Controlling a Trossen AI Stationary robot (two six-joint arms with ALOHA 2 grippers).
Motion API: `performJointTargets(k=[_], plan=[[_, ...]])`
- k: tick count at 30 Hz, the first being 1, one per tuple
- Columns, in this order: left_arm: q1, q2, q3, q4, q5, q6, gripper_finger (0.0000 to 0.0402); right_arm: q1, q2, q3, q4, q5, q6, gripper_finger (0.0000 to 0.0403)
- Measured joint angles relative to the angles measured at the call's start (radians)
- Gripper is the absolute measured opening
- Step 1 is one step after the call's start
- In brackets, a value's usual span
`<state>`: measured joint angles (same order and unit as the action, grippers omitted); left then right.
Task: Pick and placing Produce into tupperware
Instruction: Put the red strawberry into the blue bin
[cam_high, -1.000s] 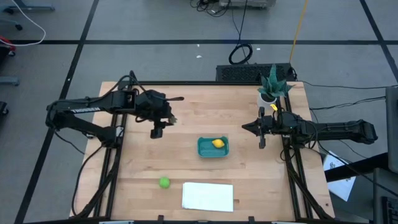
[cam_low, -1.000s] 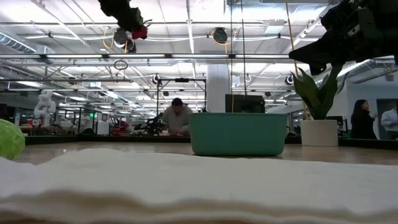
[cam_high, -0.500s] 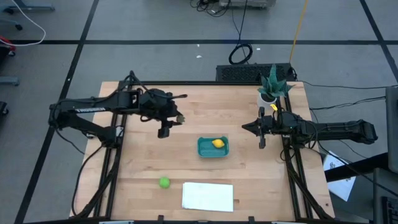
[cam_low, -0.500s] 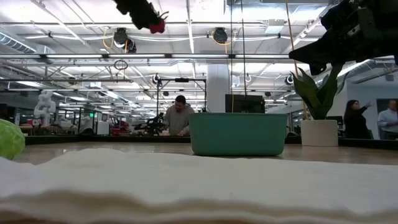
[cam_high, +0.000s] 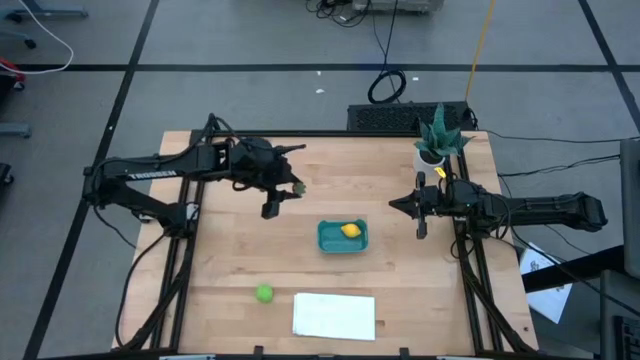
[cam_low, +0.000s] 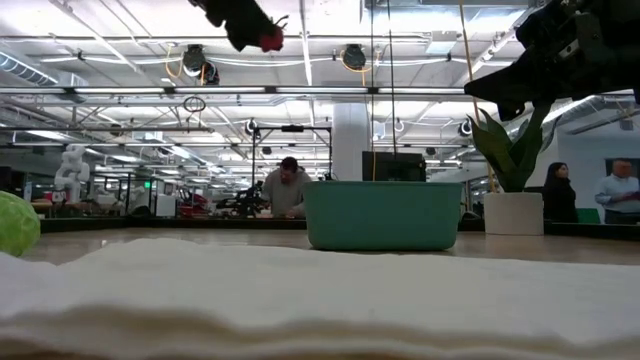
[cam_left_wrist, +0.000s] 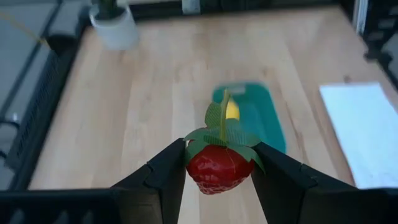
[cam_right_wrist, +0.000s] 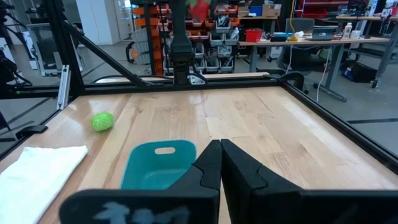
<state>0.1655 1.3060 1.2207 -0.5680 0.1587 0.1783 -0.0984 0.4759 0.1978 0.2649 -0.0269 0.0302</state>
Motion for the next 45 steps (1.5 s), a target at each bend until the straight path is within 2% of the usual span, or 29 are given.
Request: performJointTargets(k=[8, 22, 30, 45], plan=[[0.025, 0.05, 0.05, 0.029, 0.059, 0.002, 0.017, 0.0, 0.003, 0.0, 0.0, 0.0, -0.001, 0.0], [0.025, 0.279, 0.328, -0.028, 0.109, 0.024, 0.017, 0.0, 0.015, 0.0, 0.002, 0.0, -0.005, 0.0], [0.024, 0.391, 0.424, -0.034, 0.158, 0.046, 0.017, 0.0, 0.018, 0.0, 0.008, 0.0, -0.004, 0.0], [0.018, 0.425, 0.453, -0.043, 0.159, 0.036, 0.017, 0.0, 0.018, 0.0, 0.008, 0.0, -0.004, 0.0]])
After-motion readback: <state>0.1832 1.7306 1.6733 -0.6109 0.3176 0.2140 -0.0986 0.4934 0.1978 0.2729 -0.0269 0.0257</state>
